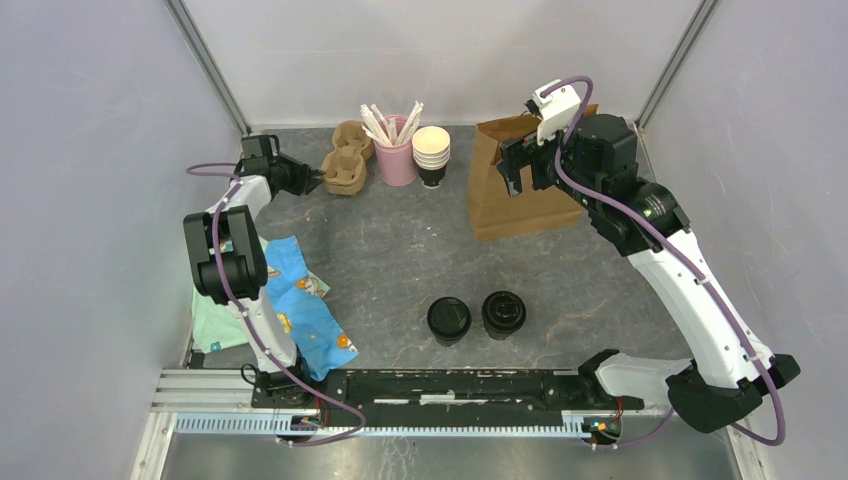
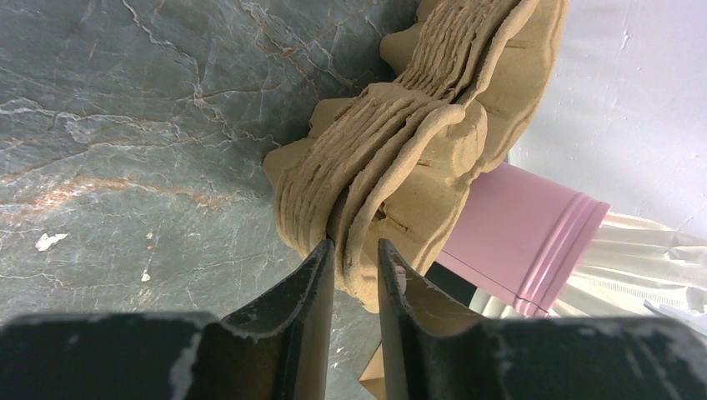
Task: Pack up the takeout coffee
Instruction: Move the cup tray to the center of the board.
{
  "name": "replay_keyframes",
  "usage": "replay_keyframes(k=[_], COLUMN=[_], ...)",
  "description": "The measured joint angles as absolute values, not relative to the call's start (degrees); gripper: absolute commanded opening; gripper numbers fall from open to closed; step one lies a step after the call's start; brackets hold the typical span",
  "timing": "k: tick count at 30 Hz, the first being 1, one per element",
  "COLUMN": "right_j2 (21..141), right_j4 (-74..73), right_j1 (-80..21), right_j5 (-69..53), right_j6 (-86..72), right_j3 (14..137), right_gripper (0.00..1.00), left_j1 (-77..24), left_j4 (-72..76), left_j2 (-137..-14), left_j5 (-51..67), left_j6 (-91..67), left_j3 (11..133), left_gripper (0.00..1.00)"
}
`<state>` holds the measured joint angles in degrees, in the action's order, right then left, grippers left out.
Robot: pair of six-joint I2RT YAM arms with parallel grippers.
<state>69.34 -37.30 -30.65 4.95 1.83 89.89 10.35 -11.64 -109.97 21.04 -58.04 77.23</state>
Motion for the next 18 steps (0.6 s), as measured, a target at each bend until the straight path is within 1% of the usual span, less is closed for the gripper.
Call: replay_keyframes(k=[4,11,14,18], right_j2=[69.3,69.3,69.3,69.3], right_j4=[-37.3,-37.3,-37.3,-37.3], right_j1=[-30.7,-30.7,-30.7,-30.7], right_j5=[5.0,4.9,4.9,4.8], right_j6=[1.8,1.8,1.8,1.8], right_j3=[89.9,89.9,89.9,89.9], right_gripper=[0.98,0.98,0.98,0.98], left_j1=[10.3,9.8,9.3,8.2], left_j4=[-11.7,-12.3,-14.1,-16.6], left_j2=[-110.0,-110.0,-110.0,-110.0], left_j5=[21.1,20.8,19.7,17.6], left_j6=[-58.0,-58.0,-57.4,-55.9], left_j3=[77.2,77.7,79.2,81.2], left_gripper=[0.27,0.24,0.29,0.29])
